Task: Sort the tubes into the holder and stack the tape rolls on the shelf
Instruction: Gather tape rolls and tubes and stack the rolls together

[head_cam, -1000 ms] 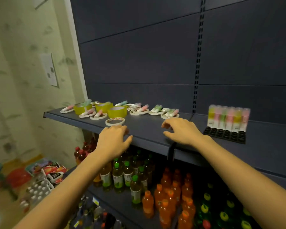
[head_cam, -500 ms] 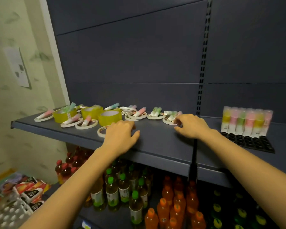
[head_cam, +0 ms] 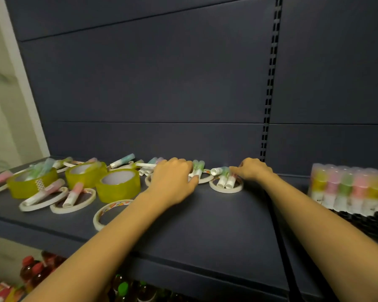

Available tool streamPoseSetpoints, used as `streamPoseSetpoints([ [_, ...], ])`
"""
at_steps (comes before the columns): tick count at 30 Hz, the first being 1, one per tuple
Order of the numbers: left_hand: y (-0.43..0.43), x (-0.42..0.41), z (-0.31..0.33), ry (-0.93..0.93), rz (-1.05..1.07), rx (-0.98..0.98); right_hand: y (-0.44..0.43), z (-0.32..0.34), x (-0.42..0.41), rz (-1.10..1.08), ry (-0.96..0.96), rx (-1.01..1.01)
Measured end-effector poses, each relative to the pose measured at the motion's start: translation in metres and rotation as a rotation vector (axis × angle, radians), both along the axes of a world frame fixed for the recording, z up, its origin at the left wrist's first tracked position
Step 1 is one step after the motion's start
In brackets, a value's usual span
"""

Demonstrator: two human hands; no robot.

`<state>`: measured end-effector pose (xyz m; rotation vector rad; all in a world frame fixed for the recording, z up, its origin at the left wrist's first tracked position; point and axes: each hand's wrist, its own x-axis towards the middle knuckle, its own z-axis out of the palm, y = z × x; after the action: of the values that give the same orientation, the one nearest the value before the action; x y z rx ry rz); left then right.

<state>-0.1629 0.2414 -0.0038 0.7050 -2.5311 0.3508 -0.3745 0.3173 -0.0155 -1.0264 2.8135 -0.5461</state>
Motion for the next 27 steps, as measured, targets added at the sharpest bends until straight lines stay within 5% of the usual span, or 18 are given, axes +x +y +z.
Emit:
streamPoseSetpoints([
  [9, -0.026, -0.041, 0.006, -0.057, -0.109, 0.017, -0.006, 0.002, -0.011, -0.054, -0.262, -0.310],
  [16, -0.048, -0.100, 0.008, -0.146, -0.135, 0.212, 0.010, 0.023, -0.003, -0.085, -0.140, -0.599],
  [27, -0.068, -0.162, -0.009, -0.267, -0.036, 0.591, 0.025, 0.031, 0.022, -0.153, -0.100, -0.655],
])
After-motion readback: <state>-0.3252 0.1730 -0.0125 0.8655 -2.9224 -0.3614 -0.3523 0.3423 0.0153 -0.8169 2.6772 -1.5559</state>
